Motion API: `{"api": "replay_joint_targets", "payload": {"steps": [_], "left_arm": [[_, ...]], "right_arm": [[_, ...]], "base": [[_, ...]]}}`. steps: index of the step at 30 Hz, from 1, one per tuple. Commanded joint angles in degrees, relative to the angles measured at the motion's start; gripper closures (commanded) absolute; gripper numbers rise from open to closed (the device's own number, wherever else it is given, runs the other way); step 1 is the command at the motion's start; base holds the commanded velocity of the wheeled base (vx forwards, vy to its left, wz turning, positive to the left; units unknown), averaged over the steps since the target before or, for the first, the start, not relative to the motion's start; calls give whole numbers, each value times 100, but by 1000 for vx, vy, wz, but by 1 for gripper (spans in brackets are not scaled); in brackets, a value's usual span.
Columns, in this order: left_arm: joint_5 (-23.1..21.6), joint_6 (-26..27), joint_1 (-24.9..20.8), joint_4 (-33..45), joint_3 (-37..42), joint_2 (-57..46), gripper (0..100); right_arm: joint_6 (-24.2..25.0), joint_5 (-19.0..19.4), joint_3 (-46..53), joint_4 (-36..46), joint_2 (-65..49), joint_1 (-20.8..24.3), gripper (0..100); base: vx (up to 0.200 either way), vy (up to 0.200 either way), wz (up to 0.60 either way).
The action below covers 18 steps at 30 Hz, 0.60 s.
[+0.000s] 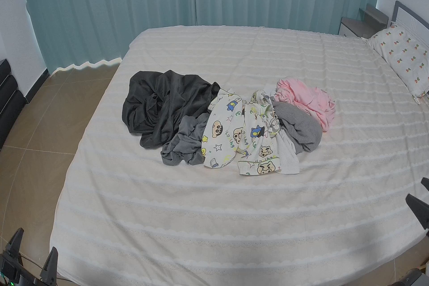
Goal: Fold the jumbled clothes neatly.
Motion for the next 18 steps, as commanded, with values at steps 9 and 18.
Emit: {"api": "replay_joint_targets", "payload": {"steps": [9, 18], "left_arm": [[-2, -1, 2, 2, 101, -84, 0], [-2, -1, 2, 2, 101, -84, 0]], "right_arm": [[2550, 307, -1736, -2251, 6121, 1786, 0], [3315, -159, -3177, -2480, 7870, 1637, 0]], "base": [[0, 0, 0], [0, 0, 0]]}}
